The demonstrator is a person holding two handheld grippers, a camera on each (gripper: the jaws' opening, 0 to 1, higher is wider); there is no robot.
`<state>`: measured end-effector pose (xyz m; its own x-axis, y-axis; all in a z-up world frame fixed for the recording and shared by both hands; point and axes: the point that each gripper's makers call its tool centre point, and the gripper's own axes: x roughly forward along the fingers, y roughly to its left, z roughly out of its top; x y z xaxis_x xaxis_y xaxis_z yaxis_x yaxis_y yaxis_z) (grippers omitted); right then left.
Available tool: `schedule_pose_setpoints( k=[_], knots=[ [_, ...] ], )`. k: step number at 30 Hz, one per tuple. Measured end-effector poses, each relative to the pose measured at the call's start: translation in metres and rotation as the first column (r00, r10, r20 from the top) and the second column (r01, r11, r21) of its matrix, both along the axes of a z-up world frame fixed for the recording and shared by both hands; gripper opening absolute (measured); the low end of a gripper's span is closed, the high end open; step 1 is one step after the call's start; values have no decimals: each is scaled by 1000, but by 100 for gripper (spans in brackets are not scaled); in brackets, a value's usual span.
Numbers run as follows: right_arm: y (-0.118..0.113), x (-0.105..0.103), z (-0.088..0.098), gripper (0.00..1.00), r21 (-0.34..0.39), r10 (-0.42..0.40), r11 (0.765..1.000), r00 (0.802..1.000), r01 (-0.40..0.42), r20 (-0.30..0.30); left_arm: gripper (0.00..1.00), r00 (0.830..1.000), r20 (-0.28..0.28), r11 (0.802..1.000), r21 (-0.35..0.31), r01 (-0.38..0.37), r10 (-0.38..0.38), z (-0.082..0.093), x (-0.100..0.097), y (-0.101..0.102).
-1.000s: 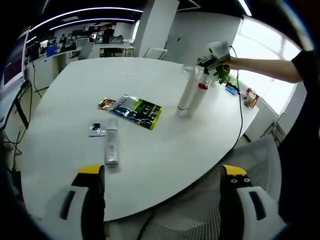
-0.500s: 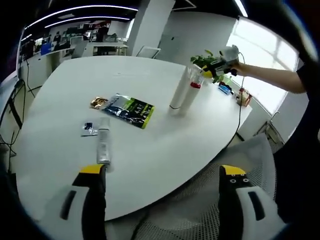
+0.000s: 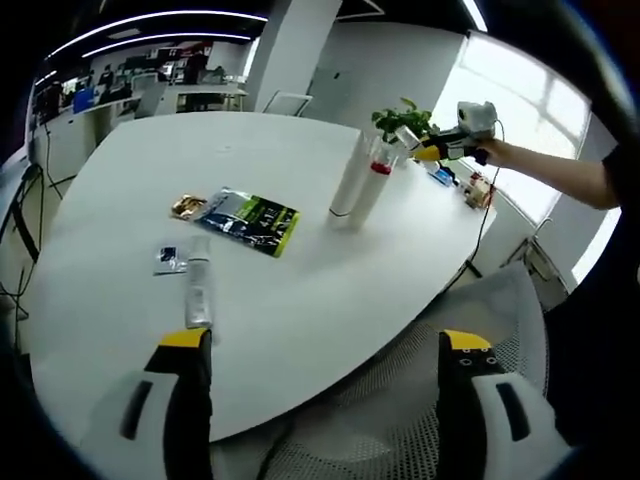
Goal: Arrange the skincare products in the storage area until every visible bottle or jar stands upright without overlapping.
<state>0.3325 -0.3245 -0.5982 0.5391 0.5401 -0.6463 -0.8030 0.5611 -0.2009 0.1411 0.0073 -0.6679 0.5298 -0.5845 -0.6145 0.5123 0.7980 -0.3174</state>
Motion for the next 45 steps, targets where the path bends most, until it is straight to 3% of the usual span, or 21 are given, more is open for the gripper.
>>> schedule_pose_setpoints(
  k=[12,17,22,23,29,33,36,38,39,41,43,44,45],
  knots=[
    [37,-42,6,19,176,18,984,1000,-19,7,88,1000,-2,1000,12,28,-28,-1,-2,-2],
    [56,-57,10,19,323,6,947,1000,-1,-14,88,999,-3,999,24,37,-37,-1,-3,-1],
    [64,-60,12,19,406,-3,914,1000,13,-25,88,999,-5,999,29,39,-39,-1,-2,-1],
    [68,-62,14,19,433,1,901,1000,13,-31,88,999,-4,999,30,40,-39,-1,-2,-1],
    [99,-81,34,19,630,43,776,997,10,-68,88,999,2,999,17,34,-34,4,-1,-4],
    [116,-91,35,19,681,91,732,992,-9,-85,87,999,8,999,-8,32,-32,7,0,-9],
    [133,-102,33,19,696,138,717,985,-30,-100,87,999,16,999,-20,46,-45,12,1,-14],
    [141,-107,34,19,707,159,706,982,-39,-105,87,998,24,997,-46,58,-56,19,0,-21],
    [148,-113,36,19,727,192,685,975,-52,-111,87,998,32,996,-69,63,-61,25,1,-26],
    [155,-118,38,19,743,210,666,971,-59,-112,87,996,46,992,-102,75,-71,32,2,-31],
    [163,-124,43,19,777,246,626,963,-70,-111,87,994,60,986,-141,95,-87,45,2,-39],
    [169,-129,47,19,799,272,597,956,-77,-111,87,991,78,977,-179,118,-105,53,2,-47],
    [171,-132,49,19,808,289,583,951,-84,-109,87,989,97,966,-222,134,-115,62,2,-54]
  ],
)
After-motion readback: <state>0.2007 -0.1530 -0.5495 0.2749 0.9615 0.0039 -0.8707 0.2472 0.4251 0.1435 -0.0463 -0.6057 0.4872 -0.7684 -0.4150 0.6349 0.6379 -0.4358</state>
